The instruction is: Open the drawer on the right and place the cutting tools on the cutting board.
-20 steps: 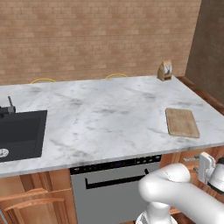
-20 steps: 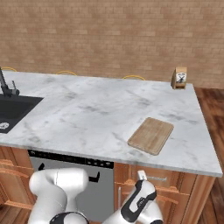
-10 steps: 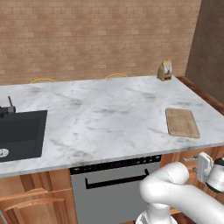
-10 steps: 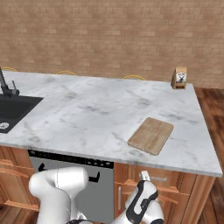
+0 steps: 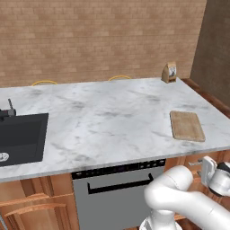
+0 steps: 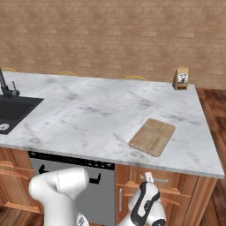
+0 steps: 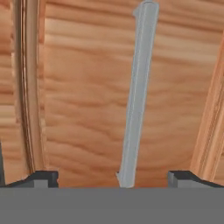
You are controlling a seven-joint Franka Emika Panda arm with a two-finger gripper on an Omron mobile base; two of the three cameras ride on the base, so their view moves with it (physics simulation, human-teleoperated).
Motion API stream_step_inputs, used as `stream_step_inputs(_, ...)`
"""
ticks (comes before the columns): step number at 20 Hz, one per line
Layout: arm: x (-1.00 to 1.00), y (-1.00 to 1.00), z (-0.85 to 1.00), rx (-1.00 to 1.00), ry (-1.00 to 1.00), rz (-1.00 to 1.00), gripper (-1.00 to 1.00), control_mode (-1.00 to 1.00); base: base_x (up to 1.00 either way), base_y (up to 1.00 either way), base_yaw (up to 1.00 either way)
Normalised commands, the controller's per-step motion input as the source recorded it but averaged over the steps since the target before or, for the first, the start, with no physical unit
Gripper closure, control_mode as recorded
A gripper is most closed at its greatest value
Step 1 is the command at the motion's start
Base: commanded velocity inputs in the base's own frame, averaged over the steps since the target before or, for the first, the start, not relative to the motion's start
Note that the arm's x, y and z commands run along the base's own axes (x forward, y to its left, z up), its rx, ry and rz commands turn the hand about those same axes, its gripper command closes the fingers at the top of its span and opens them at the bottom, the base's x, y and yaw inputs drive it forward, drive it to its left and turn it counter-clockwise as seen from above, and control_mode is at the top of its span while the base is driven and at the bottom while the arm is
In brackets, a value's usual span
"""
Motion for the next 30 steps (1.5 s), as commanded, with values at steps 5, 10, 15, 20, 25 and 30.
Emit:
stream_step_inputs(5,0.18,-0.07,-0.16,0.0,0.0,-0.03,-1.0,-1.0,0.0,0.0,0.0)
stream_step_inputs(10,0.18,-0.06,-0.17,0.0,0.0,-0.03,-1.0,-1.0,0.0,0.0,0.0)
stream_step_inputs(15,0.18,-0.03,-0.18,0.0,0.0,-0.03,-1.0,-1.0,0.0,0.0,0.0)
stream_step_inputs(20,0.17,0.0,-0.18,0.0,0.0,-0.03,-1.0,-1.0,0.0,0.0,0.0)
stream_step_inputs(25,0.12,0.0,-0.19,0.0,0.0,-0.02,1.0,-1.0,0.0,0.0,0.0)
stream_step_inputs(30,0.12,0.0,-0.27,0.0,0.0,-0.03,1.0,-1.0,0.0,0.0,0.0)
